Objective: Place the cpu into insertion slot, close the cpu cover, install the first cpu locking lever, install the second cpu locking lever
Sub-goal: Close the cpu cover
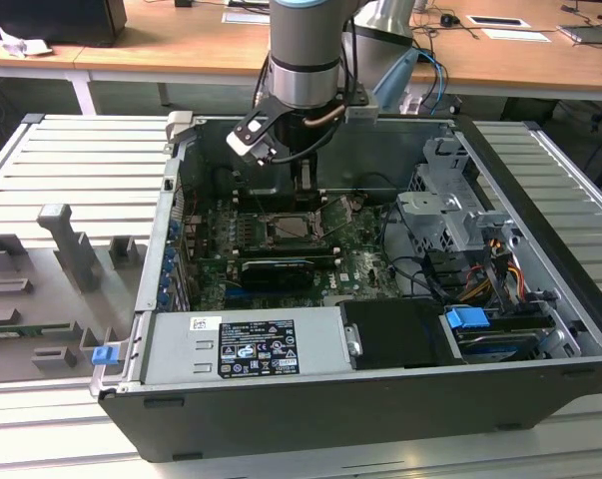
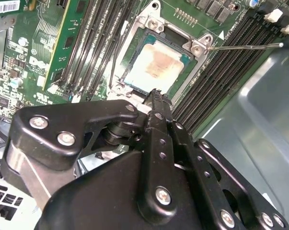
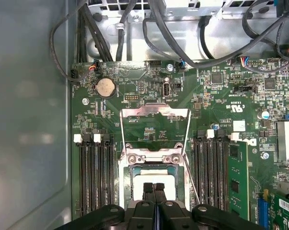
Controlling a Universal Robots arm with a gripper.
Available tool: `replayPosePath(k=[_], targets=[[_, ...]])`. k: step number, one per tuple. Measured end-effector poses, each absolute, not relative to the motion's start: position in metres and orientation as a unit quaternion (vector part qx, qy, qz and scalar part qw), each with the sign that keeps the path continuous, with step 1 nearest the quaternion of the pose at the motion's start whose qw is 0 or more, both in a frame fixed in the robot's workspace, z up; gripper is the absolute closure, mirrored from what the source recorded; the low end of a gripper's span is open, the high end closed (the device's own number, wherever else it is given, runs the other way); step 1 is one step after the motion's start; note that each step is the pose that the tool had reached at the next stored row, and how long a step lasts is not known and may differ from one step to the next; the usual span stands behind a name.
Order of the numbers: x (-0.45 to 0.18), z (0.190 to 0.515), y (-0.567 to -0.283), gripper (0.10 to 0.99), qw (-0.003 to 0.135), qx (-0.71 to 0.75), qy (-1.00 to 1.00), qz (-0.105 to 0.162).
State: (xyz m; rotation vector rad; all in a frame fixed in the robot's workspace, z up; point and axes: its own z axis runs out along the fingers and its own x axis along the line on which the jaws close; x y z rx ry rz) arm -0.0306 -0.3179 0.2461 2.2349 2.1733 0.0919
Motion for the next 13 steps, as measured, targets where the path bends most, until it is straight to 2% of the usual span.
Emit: replayPosePath(k=[13], targets=[[-0.03,0.266,-0.318,0.98,0.007,0.717,0.697,0.03]])
